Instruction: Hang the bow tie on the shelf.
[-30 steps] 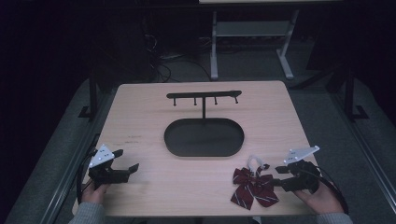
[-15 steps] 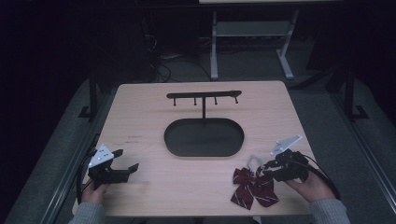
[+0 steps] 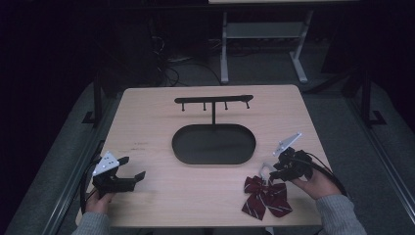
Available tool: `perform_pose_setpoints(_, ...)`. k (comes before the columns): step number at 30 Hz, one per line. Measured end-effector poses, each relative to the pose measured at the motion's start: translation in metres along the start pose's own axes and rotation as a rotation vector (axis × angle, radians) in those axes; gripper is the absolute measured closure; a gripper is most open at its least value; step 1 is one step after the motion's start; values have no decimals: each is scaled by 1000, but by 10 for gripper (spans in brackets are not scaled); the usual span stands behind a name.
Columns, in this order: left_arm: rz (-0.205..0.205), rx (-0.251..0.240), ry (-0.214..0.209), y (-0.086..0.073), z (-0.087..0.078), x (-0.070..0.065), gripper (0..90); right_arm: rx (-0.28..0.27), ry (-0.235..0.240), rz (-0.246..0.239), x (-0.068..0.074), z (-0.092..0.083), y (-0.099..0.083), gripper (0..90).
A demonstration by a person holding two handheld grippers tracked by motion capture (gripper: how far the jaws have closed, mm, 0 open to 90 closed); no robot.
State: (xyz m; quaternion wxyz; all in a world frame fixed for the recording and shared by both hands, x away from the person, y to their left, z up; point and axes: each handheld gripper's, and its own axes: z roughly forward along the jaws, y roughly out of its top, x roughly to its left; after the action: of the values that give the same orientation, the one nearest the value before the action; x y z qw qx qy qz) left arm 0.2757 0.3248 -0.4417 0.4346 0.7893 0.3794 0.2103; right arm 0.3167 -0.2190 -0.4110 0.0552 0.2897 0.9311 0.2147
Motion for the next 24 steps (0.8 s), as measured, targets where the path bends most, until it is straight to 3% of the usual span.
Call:
perform_pose_setpoints(12, 0, 0, -2, 0, 0, 0, 129, 32, 6, 26, -12, 8, 15, 623)
perform_pose_setpoints(24, 6, -1, -1, 1, 0, 1, 129, 125, 9, 66, -29, 29, 22, 635)
